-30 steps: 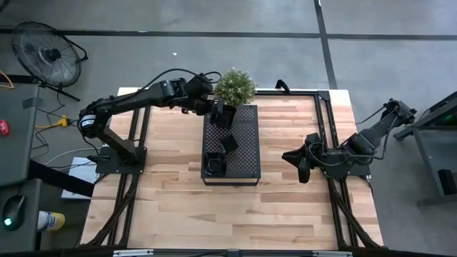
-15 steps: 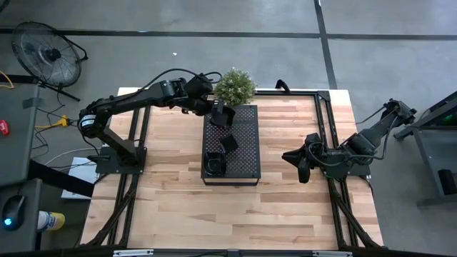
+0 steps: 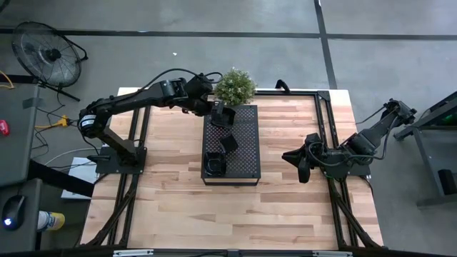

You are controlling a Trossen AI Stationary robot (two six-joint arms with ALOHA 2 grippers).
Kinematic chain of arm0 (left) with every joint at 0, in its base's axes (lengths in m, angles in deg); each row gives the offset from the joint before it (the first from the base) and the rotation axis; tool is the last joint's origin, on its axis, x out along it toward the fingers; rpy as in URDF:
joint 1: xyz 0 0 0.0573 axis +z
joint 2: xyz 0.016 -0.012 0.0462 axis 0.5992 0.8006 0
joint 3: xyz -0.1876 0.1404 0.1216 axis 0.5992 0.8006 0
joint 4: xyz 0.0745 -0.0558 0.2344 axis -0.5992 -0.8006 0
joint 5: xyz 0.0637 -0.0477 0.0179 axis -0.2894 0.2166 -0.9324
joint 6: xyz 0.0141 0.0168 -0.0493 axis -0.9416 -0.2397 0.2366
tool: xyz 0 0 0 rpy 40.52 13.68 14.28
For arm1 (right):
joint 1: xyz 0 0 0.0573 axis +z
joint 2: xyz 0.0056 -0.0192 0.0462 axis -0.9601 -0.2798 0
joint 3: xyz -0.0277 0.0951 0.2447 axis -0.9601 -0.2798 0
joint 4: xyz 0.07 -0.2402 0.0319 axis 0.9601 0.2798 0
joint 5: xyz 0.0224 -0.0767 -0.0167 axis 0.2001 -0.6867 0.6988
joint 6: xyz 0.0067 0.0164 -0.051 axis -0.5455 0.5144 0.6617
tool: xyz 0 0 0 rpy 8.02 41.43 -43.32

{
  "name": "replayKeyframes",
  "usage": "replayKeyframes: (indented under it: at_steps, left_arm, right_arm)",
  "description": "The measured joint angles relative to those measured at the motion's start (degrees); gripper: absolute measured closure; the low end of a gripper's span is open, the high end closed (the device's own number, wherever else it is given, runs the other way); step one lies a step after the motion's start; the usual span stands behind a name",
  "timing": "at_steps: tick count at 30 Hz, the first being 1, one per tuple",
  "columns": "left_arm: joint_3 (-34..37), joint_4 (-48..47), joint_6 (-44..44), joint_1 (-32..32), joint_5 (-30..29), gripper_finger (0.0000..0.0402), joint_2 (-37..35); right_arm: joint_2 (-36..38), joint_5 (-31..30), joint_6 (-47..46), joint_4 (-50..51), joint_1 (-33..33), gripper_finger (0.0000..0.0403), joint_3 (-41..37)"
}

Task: Pick & Place Mini shaped plates
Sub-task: Stack the distorted square plate on top of the distorted square plates on the shelf, then return to Home Position

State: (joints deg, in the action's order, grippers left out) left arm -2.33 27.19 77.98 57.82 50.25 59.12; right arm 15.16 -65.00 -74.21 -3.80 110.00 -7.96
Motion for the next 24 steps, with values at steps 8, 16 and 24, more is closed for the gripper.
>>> replayKeyframes:
  at_steps: [8, 16, 24]
  left_arm:
    - [0.0, -1.37, -2.54, 0.01, -0.13, 0.032, -0.29]
    - [-2.34, -2.13, -7.23, 2.13, 1.03, 0.032, -0.24]
    - [-10.38, -3.92, -21.73, 2.92, 2.51, 0.032, -2.0]
  right_arm:
    - [0.78, -0.78, 0.04, 0.33, 0.0, 0.0341, -0.01]
    - [3.61, -2.77, 1.24, 0.8, 0.0, 0.0341, -0.02]
    - [6.16, -6.43, 7.82, 0.62, 0.25, 0.0341, -0.02]
